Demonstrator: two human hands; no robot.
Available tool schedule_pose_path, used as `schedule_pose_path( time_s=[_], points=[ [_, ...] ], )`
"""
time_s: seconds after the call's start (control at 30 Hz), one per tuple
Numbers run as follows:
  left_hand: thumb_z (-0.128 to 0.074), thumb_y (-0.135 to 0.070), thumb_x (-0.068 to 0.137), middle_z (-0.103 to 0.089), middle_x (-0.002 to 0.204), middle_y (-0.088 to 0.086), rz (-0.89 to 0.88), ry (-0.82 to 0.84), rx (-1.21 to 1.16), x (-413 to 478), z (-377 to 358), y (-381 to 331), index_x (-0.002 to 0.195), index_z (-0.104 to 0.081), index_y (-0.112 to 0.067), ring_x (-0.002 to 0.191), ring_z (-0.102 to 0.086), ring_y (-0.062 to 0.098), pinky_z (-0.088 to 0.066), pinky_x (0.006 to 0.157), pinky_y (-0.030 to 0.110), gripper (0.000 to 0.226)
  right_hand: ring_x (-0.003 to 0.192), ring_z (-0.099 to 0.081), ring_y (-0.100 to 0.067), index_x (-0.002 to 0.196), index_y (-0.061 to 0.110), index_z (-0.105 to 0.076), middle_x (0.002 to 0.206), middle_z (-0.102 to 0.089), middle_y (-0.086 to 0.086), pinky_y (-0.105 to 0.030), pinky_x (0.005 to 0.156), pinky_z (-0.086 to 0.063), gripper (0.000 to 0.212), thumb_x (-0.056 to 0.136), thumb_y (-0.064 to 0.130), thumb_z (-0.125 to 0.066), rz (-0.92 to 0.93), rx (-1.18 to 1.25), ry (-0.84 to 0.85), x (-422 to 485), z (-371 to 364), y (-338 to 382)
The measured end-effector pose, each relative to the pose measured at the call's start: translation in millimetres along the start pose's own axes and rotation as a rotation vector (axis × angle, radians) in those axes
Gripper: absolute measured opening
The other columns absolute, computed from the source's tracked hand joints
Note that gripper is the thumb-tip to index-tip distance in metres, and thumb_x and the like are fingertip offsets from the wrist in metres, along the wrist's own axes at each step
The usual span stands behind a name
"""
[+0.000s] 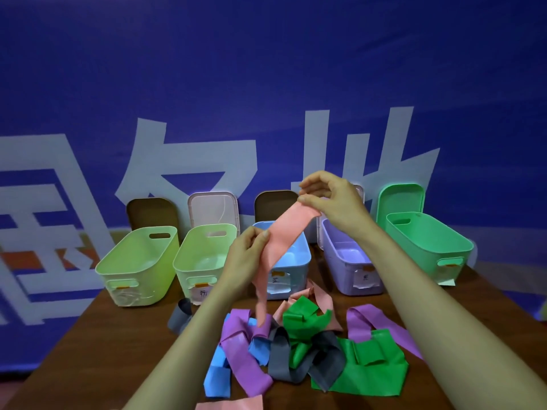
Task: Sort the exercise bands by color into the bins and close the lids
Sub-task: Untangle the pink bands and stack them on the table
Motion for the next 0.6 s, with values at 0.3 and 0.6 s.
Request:
schedule_pose_path(
  time_s=[0.3, 0.6],
  points=[
    [-0.045, -0.025, 0.099, -0.043, 0.064, -0.006, -0.004, 0.001, 0.007, -3.9, 5.0, 4.0, 0.073, -0.052, -0.008, 0.053, -0.036, 0.002, -0.030, 0.051, 0.015, 0.032, 0.086, -0.064, -0.011, 0.081, 0.025, -0.069, 0.091, -0.070, 0.001, -0.033, 0.085, -0.054, 0.013, 0.078, 0.013, -0.074, -0.172, -0.022, 0.203, -1.9, -0.3, -3.0],
    [-0.061, -0.011, 0.089, -0.068, 0.085, -0.001, 0.203, 0.396, -0.095, -16.8, 6.3, 24.9, 0.095, -0.066, -0.014, 0.076, -0.061, 0.011, -0.051, 0.073, 0.025, 0.008, 0.082, -0.058, -0.006, 0.084, 0.023, -0.068, 0.080, -0.064, 0.014, -0.016, 0.076, -0.045, 0.012, 0.087, 0.014, -0.061, 0.016, -0.210, -0.044, 6.1, -6.0, 11.5]
  ],
)
Point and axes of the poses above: each hand's wrist, its own x-axis towards the middle knuckle, its own z-axis out of the back of the hand, y = z × x, the point moved 2 cm from there along x, towards the middle knuckle
